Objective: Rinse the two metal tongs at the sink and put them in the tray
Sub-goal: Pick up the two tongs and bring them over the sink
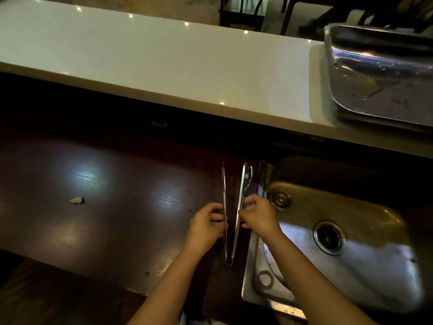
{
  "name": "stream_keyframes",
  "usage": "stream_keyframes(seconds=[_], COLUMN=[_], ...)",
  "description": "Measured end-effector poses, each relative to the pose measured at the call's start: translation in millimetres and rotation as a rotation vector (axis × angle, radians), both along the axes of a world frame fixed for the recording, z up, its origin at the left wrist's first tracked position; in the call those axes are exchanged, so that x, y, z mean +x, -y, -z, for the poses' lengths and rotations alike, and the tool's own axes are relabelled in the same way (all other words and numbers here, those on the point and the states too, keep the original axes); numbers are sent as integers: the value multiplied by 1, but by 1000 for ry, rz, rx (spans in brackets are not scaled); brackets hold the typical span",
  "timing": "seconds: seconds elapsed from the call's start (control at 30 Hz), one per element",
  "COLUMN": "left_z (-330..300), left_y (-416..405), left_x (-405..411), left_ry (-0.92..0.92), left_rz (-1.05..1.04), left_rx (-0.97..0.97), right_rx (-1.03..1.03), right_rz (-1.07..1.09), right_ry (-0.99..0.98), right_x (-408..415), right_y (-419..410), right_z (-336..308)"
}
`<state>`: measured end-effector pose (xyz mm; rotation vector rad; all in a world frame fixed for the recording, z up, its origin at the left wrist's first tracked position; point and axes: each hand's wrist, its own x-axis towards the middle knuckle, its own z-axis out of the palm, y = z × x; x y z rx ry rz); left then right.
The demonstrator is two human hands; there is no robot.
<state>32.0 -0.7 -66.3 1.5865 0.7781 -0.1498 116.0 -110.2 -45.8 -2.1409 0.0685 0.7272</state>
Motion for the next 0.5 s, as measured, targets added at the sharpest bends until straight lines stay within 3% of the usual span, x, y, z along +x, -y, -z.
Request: stream_keyframes(seconds=[0.27,0.5], left_z=[-1,29], left_y=[78,164], left_x=[50,74], left_ry=[109,27], left_rz=[110,98], left_rx=[-136,-189], right_rx=[160,42], right_rz=[166,191], right_ry=[20,10], right_x=[30,48], right_y=[100,177], right_z=[-20,25])
